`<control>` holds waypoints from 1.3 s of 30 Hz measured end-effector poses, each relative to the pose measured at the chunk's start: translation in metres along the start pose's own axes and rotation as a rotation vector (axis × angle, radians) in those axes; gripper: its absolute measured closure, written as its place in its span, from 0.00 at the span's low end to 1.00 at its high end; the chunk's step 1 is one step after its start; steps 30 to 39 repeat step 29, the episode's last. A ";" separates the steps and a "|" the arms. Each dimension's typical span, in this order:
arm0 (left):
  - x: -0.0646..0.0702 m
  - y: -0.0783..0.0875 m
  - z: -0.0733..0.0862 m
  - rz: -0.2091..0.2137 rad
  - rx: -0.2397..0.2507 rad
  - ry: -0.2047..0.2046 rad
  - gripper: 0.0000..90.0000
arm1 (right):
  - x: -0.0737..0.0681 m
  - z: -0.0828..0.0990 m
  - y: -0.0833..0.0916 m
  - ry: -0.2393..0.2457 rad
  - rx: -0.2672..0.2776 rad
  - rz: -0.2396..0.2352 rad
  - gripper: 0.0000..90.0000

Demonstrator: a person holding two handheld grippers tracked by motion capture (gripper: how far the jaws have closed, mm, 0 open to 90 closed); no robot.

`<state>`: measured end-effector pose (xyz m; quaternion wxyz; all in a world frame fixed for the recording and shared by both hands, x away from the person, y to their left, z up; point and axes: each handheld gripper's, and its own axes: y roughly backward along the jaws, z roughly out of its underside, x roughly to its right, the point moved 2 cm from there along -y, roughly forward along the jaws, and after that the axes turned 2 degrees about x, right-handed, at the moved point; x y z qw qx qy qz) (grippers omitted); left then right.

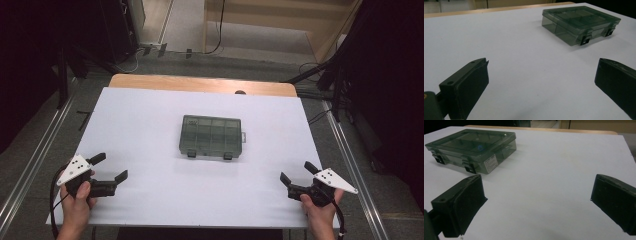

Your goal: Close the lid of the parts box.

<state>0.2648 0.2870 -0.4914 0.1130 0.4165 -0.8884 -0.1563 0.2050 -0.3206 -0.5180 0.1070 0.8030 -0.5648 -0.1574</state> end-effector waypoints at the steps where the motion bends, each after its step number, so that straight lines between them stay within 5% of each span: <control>1: -0.001 0.002 0.001 -0.004 -0.003 -0.001 0.00 | 0.000 0.000 0.001 -0.002 0.000 0.002 0.00; 16: -0.014 0.013 0.015 -0.015 -0.007 0.055 0.00 | 0.009 0.008 0.013 -0.018 -0.007 0.021 0.00; 39: -0.009 0.007 0.019 -0.062 -0.028 0.028 0.00 | 0.012 0.011 0.009 -0.064 -0.011 0.021 0.00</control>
